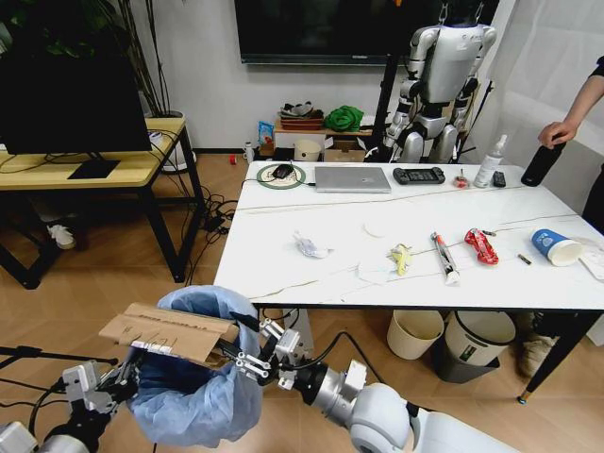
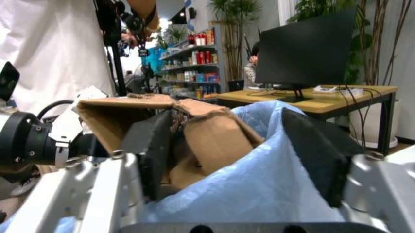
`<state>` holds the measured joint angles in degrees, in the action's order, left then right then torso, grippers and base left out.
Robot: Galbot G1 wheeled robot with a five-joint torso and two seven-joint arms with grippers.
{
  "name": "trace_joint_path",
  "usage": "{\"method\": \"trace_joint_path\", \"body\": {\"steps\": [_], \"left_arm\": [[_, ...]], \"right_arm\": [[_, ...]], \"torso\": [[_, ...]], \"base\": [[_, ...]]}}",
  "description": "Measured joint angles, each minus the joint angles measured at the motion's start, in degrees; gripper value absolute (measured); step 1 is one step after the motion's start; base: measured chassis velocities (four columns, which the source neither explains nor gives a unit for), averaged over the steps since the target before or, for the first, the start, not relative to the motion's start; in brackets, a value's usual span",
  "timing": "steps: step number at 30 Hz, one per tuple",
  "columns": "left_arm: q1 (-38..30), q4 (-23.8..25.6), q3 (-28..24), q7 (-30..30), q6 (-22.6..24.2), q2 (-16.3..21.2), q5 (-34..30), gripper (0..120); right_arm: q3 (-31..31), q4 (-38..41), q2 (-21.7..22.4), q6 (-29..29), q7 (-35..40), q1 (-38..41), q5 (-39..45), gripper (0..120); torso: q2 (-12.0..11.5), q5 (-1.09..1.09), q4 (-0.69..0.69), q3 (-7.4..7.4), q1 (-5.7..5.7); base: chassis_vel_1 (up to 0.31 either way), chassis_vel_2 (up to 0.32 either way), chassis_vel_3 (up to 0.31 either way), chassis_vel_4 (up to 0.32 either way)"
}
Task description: Pick up the trash bin and place the trash from the table into it.
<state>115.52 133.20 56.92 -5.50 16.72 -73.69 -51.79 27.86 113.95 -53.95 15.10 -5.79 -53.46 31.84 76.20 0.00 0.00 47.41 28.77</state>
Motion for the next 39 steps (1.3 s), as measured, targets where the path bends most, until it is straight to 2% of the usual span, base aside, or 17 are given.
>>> {"method": "trace_joint_path", "body": {"steps": [3,5,6,10,25,34,37,39], "left_arm": [[-0.06,-0.17,-0.05,0.03,0.03,-0.02,-0.09,0],[-0.07,-0.21,-0.05,0.03,0.04,-0.02,-0.13,0],[-0.16,-0.37,-0.05,0.03,0.05,-0.02,-0.17,0],[-0.24,-0.48,-0.05,0.03,0.06,0.01,-0.27,0],[-0.78,-1.15,-0.34,-0.09,0.13,0.53,-0.48,0],[-0.73,-0.63,-0.81,-0.14,0.23,0.39,-0.52,0],[-0.86,-0.88,-1.52,-0.46,0.19,0.04,0.38,0],[-1.18,-1.13,-1.95,-0.80,0.03,-0.02,0.97,0]], "right_arm": [[-0.39,0.36,0.54,0.09,-0.12,-0.18,-0.09,79],[-0.42,0.48,0.69,0.10,-0.13,-0.21,-0.09,83],[-0.51,0.92,1.31,0.12,-0.13,-0.33,-0.07,90],[-0.95,1.60,2.71,0.12,-0.23,-0.59,-0.04,98],[-6.58,3.74,7.33,0.42,-1.84,-1.99,1.64,100],[-12.25,2.28,5.22,-1.21,-2.60,-2.89,4.02,100],[-18.41,-0.26,3.42,-4.74,-1.47,-4.43,6.53,100],[-23.37,-2.41,2.09,-7.58,2.45,-5.29,6.92,100]], "torso": [[0.00,0.00,0.00,0.00,0.00],[0.00,0.00,0.00,0.00,0.00],[0.00,0.00,0.01,0.00,0.00],[0.00,0.00,0.00,0.00,0.00],[0.00,0.00,0.00,0.00,0.00],[0.00,0.00,0.01,0.00,0.00],[0.00,0.02,0.01,0.00,0.00],[0.00,0.00,0.01,0.00,0.00]], "base": [[0.000,0.000,0.000,0.000],[0.000,0.000,0.000,0.000],[0.000,0.000,0.000,0.000],[0.000,0.000,0.000,0.000],[0.000,0.000,0.000,0.000],[0.000,0.000,0.000,0.000],[0.000,0.000,0.000,0.000],[0.000,0.000,0.000,0.000]]}}
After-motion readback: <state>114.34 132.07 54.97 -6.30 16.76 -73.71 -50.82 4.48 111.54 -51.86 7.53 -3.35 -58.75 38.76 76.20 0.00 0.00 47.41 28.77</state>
